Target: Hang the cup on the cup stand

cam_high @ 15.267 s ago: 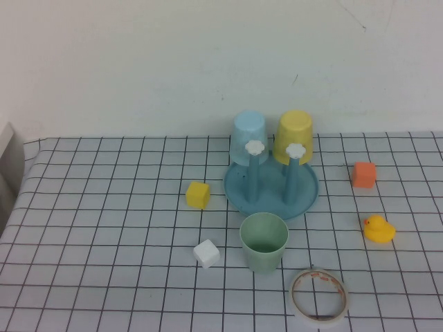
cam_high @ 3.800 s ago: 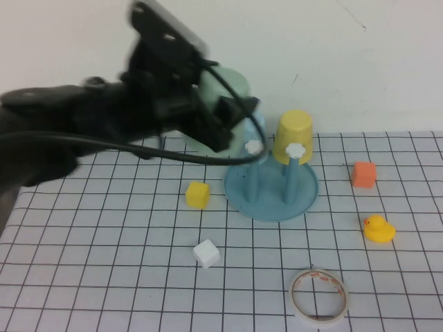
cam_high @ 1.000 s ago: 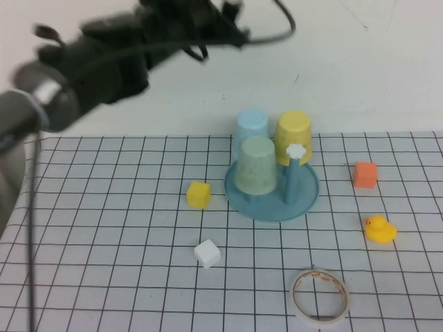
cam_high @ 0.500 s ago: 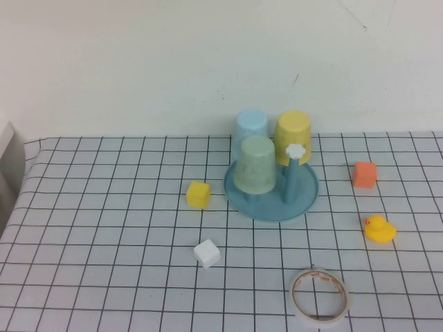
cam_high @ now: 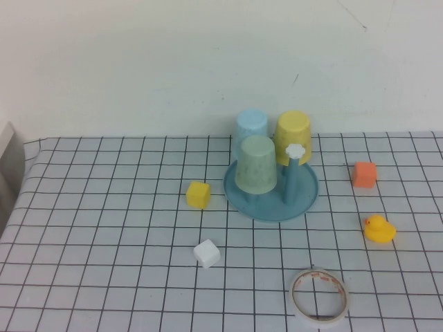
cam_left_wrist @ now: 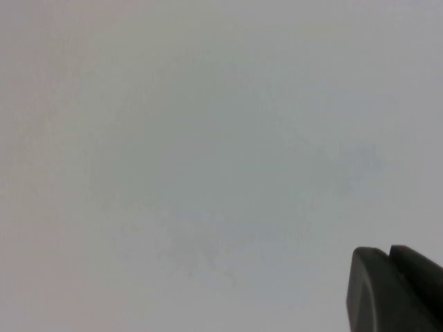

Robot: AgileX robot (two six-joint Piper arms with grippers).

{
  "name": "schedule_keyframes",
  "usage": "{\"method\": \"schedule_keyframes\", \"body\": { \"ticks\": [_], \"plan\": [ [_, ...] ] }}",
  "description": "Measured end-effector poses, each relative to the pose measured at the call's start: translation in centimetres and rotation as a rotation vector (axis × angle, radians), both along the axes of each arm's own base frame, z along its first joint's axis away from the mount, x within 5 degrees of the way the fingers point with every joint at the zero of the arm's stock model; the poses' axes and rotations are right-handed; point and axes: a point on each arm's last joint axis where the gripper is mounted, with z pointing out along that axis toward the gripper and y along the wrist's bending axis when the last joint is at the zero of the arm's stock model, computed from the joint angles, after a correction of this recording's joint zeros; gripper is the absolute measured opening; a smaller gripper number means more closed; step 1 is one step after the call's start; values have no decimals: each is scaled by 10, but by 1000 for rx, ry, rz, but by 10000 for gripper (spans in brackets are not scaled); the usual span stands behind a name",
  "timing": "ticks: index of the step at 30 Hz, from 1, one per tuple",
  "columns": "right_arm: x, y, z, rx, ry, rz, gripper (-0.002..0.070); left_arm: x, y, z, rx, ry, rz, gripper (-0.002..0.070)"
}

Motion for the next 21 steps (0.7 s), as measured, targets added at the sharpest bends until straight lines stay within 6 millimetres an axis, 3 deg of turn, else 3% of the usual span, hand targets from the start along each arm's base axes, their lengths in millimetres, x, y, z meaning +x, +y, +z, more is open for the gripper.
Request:
{"method": "schedule_keyframes", "body": {
  "ticks": [4,13,21],
  "plan": [
    [0,0,0,-3,5,-3,-1,-29,6,-14,-40,-66,-150,0],
    [0,0,-1,-2,7,-6,-1,-65,-12,-52,108,-151,-524,0],
    [0,0,-1,-2,7,-6,-1,-106,-1,-71,244,-250,-598,0]
  ]
}}
